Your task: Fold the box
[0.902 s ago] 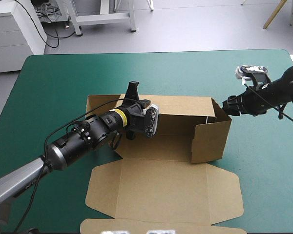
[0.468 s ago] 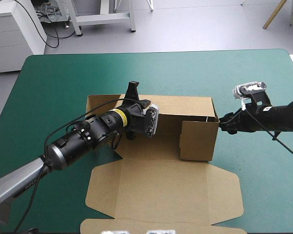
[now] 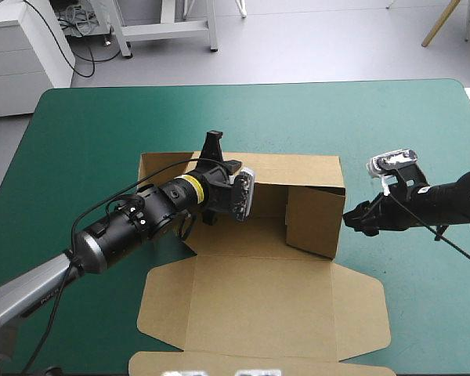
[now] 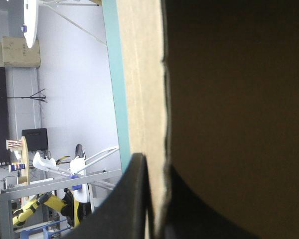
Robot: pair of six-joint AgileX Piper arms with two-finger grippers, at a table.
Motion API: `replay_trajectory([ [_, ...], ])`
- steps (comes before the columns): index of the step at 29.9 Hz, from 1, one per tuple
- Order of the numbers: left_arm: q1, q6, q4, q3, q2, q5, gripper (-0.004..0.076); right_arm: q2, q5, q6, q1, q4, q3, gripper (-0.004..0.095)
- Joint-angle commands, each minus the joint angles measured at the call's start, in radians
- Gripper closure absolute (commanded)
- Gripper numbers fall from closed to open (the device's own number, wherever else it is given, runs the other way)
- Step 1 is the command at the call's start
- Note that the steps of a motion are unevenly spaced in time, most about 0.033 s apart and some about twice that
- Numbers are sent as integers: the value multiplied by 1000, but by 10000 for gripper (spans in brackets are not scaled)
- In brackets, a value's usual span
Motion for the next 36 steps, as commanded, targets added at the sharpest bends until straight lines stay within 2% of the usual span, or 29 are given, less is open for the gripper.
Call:
replay_trajectory([
  [1,-2,-20,-24,2,-13,110,734,-27,32,-12,-3,48,-24,290],
  [7,-2,-20,-24,2,-13,95,734,-27,-7,-14,81,60,-24,291],
  [13,-2,-20,-24,2,-13,95,734,-25,-180,-14,228,50,-24,292],
  [17,-2,-41,-25,2,-13,99,734,-25,-293,18,315,-35,-24,314],
  [19,-2,-41,-25,2,-13,103,734,-25,-311,44,339,-76,-24,379],
  [21,-2,-41,-25,2,-13,103,734,-25,-315,58,348,-103,-24,488],
  [26,-2,-41,-28,2,-13,103,734,-25,-289,57,349,-84,-24,747],
  [30,-2,-43,-32,2,-13,103,734,-25,-279,57,349,-69,-24,901],
  [33,-2,-97,-39,2,-15,103,717,-25,-279,57,349,-69,-24,926],
  [36,-2,-117,-41,-8,-22,103,602,-25,-279,57,349,-69,-24,927],
])
